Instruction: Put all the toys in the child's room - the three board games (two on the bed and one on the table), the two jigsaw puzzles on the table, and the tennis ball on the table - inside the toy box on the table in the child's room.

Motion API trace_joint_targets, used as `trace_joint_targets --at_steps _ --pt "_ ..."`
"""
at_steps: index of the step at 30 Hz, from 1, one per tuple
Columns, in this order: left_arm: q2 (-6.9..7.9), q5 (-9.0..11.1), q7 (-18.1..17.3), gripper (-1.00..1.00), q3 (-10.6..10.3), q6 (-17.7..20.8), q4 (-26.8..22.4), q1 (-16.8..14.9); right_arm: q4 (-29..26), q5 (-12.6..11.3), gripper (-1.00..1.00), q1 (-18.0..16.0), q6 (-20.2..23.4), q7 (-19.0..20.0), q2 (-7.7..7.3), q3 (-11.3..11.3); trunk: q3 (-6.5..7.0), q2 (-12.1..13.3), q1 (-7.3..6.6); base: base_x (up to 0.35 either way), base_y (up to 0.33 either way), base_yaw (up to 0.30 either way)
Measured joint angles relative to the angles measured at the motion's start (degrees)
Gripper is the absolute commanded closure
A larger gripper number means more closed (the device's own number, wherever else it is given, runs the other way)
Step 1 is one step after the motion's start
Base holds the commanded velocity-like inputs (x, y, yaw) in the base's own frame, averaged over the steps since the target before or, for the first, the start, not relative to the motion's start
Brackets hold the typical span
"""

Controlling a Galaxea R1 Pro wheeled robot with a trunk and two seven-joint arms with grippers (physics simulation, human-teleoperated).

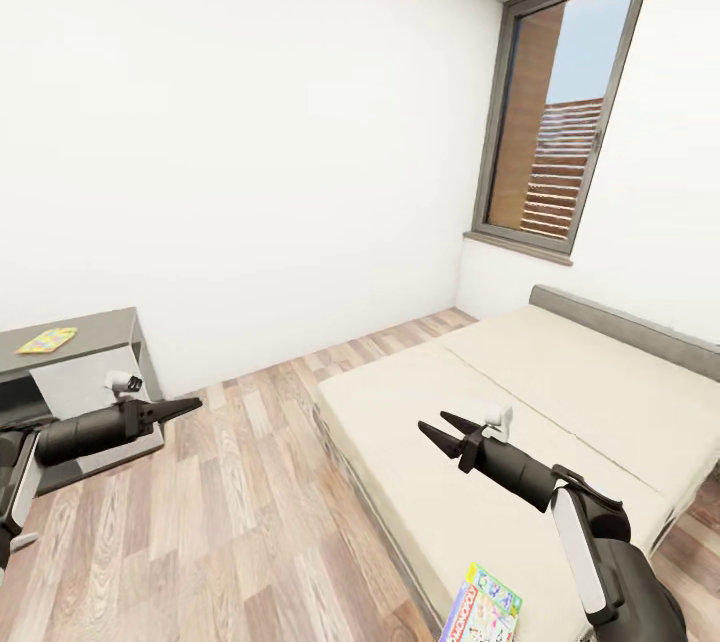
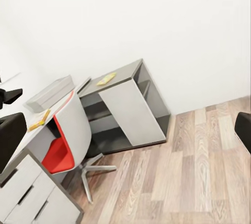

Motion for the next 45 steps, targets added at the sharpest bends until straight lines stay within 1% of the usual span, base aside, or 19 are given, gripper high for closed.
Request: trace_joint_targets --at_steps 18,25,45 --pt "0.0 0.0 0.0 -1.0 0.0 0.0 0.0 0.0 1.2 0.0 -1.0 0.0 0.0 0.0 -0.03 -0.1 0.68 0.0 0.0 0.0 0.246 -0.257" --pt "0.0 0.0 0.0 -1.0 0.0 0.0 0.1 0.0 1.1 0.1 -1.0 0.0 0.0 0.0 0.09 0.0 0.95 0.0 0.0 0.0 0.041 -0.257" --pt "-0.05 0.1 0.0 -1.0 0.0 0.0 0.1 0.0 1.1 0.0 -1.0 0.0 0.0 0.0 -0.15 0.0 1.74 0.0 0.0 0.0 0.001 -0.257"
